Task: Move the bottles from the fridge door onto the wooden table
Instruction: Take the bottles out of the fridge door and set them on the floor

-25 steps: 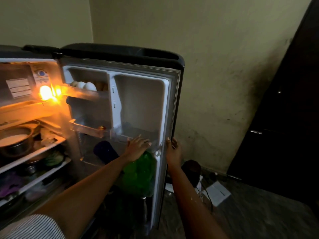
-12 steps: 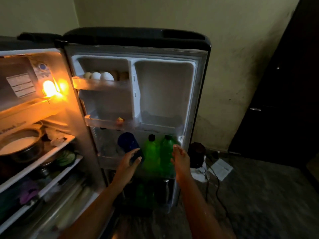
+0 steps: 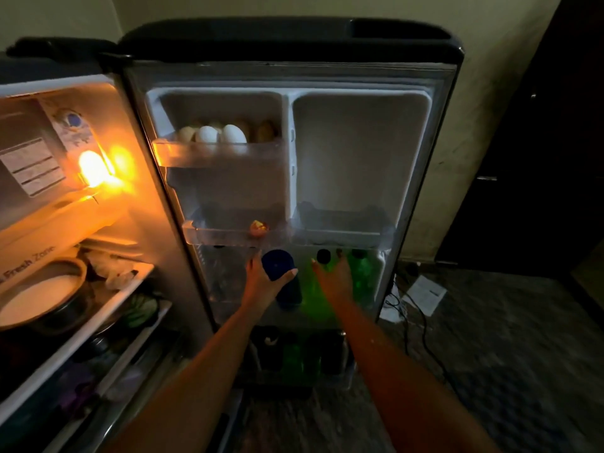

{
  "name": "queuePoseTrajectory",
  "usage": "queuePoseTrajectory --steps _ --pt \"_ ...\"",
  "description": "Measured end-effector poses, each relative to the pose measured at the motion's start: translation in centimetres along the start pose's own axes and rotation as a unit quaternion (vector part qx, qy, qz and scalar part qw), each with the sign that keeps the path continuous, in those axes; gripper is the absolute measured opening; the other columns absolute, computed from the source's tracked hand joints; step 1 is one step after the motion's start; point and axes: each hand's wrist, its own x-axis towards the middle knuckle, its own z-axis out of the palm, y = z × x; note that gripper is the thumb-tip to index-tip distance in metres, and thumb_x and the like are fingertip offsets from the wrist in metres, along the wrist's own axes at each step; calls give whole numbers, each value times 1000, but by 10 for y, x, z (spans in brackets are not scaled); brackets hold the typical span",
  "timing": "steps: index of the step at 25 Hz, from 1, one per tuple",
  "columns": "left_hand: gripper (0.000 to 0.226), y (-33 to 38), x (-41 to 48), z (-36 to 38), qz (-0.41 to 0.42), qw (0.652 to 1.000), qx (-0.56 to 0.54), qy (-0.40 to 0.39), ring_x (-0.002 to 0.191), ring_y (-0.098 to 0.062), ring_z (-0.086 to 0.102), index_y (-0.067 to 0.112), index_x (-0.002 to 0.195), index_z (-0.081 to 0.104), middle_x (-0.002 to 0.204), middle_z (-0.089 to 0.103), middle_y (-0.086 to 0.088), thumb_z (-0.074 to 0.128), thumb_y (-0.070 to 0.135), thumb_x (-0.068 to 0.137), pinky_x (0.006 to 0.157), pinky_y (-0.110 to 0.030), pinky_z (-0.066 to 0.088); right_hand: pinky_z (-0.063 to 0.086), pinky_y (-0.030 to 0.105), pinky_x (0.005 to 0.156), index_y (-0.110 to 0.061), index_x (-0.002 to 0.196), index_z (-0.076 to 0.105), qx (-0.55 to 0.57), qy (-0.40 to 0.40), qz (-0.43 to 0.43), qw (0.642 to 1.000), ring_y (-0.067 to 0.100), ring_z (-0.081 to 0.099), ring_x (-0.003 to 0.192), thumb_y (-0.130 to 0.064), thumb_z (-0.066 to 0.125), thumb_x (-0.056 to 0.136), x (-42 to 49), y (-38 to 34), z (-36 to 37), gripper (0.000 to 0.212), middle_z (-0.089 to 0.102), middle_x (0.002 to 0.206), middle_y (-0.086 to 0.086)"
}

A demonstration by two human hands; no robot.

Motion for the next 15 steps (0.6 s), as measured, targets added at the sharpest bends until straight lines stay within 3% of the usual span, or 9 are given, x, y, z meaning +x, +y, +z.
queuePoseTrajectory --steps 3,5,7,10,15 --pt "104 -7 14 5 11 996 83 -15 132 -32 35 11 139 28 141 36 -14 86 34 56 109 -45 35 47 37 90 1 120 47 -62 -36 -14 997 33 57 110 -16 68 81 25 7 14 47 60 117 19" --pt "94 -15 20 9 11 988 152 -25 127 -32 40 7 131 38 135 39 -15 88 28 54 105 -40 38 46 36 81 -4 92 55 -152 -69 -9 986 31 57 95 -18 61 86 42 13 18 17 60 94 18" --pt "89 -17 20 15 14 988 150 -34 123 -33 45 5 128 40 133 42 -17 87 20 54 100 -38 40 45 36 82 -6 75 53 -267 -117 -16 956 28 55 89 -20 52 92 53 19 17 21 58 87 17" --pt "95 -17 16 25 24 996 81 -19 126 -32 45 8 135 34 136 47 -15 86 16 57 102 -38 38 44 34 89 3 106 60 -286 -128 -30 949 32 58 107 -15 55 89 58 25 10 25 62 116 20" --pt "93 -19 5 23 26 997 38 56 127 -30 46 12 134 39 135 51 -13 88 20 55 103 -36 38 45 23 88 4 120 56 -201 -149 -17 968 33 56 115 -4 63 83 49 29 -8 39 60 123 21"
